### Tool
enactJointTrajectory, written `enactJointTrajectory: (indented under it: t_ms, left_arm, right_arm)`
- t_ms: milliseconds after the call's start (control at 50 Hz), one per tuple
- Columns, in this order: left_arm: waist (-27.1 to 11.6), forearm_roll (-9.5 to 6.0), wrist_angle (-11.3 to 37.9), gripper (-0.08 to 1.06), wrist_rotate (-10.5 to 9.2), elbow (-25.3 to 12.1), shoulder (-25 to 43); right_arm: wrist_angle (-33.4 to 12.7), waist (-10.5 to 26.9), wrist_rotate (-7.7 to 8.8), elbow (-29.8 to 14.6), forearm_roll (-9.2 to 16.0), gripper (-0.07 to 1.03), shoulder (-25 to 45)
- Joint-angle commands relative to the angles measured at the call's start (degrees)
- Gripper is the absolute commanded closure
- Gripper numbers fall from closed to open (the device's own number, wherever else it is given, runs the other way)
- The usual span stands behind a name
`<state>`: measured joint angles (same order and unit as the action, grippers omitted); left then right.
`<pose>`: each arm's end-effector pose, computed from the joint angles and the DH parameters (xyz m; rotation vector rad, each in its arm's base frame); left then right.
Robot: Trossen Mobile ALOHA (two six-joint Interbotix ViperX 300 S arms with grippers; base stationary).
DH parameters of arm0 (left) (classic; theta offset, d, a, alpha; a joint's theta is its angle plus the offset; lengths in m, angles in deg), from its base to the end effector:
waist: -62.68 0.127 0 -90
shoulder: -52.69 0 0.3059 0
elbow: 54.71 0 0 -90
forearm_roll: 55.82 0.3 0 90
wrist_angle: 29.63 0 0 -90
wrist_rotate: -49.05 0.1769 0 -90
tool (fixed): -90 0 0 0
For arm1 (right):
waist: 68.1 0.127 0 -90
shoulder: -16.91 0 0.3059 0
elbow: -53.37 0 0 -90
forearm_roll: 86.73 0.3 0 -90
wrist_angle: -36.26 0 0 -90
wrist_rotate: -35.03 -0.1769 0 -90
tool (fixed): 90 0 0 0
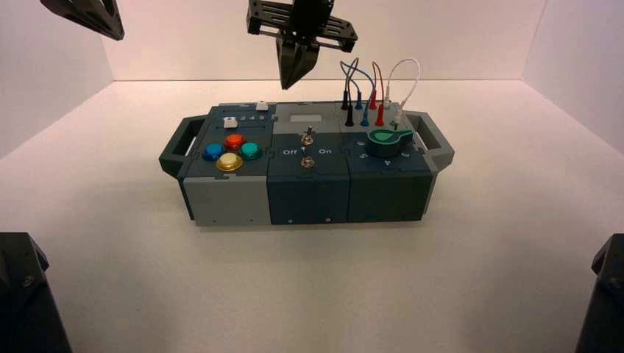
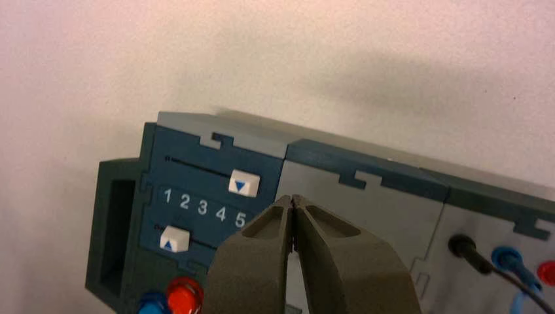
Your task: Move the top slider to position 1.
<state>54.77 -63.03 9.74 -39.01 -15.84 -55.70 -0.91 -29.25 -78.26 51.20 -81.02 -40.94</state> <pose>0.2692 -0.0516 0.1602 -0.0271 1.0479 -0.1645 0.3762 0.3167 0.0735 0.0520 1.2524 0.3555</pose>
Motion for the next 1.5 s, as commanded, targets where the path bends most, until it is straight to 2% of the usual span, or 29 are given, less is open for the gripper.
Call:
enactJointTrajectory:
  t_ms: [20, 960, 1500]
  left_arm:
    - [0.2, 0.09, -0.4, 1.01, -0.09, -1.2, -0.1]
    - [0.2, 0.09, 0.0, 1.01, 0.0, -1.1, -0.2]
    - [0.2, 0.09, 0.1, 1.01, 0.18, -1.0, -0.2]
  right_arm:
    - [0.3, 0.2, 0.09, -2.6, 0.4, 0.98, -0.4]
    - [0.4, 1.2, 0.26, -3.0, 4.8, 0.98, 2.3]
    - [0.4, 1.8, 0.62, -3.4, 5.0, 0.98, 3.5]
